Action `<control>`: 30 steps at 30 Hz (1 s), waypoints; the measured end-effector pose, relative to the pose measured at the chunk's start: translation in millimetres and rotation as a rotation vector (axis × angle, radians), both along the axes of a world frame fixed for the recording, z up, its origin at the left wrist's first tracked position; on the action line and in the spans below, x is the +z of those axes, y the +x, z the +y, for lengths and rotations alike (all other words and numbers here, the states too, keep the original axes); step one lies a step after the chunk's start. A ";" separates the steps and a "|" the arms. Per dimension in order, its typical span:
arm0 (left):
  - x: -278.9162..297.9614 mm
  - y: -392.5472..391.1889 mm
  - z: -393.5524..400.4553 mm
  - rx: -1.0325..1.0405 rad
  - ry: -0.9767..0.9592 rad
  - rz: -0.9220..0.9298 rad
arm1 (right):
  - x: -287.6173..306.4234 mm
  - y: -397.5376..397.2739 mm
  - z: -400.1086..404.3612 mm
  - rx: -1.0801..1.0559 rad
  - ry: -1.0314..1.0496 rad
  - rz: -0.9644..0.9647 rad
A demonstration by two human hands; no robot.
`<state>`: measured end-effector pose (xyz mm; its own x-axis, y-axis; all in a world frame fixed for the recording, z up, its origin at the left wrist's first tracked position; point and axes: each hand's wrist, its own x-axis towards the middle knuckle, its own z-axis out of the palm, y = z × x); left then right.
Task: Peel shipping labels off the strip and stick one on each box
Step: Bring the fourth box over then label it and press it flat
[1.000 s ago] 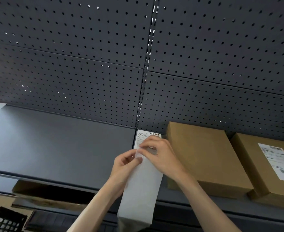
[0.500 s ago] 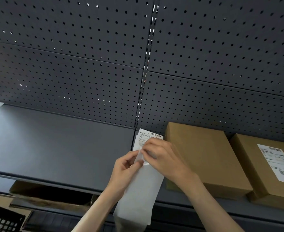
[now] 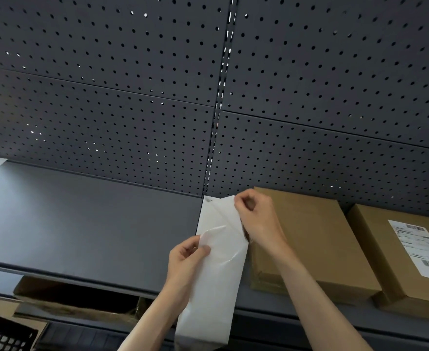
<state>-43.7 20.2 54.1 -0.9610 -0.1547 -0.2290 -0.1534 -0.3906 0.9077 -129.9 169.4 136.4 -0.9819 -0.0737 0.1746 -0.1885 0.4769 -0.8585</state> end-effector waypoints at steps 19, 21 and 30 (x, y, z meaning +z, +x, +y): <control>-14.2 -3.8 3.4 0.078 -0.051 -0.143 | 42.9 -75.1 57.1 -0.282 0.311 0.260; -13.8 -4.7 3.0 0.095 -0.052 -0.160 | 47.0 -77.3 64.1 -0.321 0.314 0.276; -16.3 -11.5 2.7 0.160 -0.075 -0.191 | 68.8 -79.9 86.5 -0.447 0.256 0.446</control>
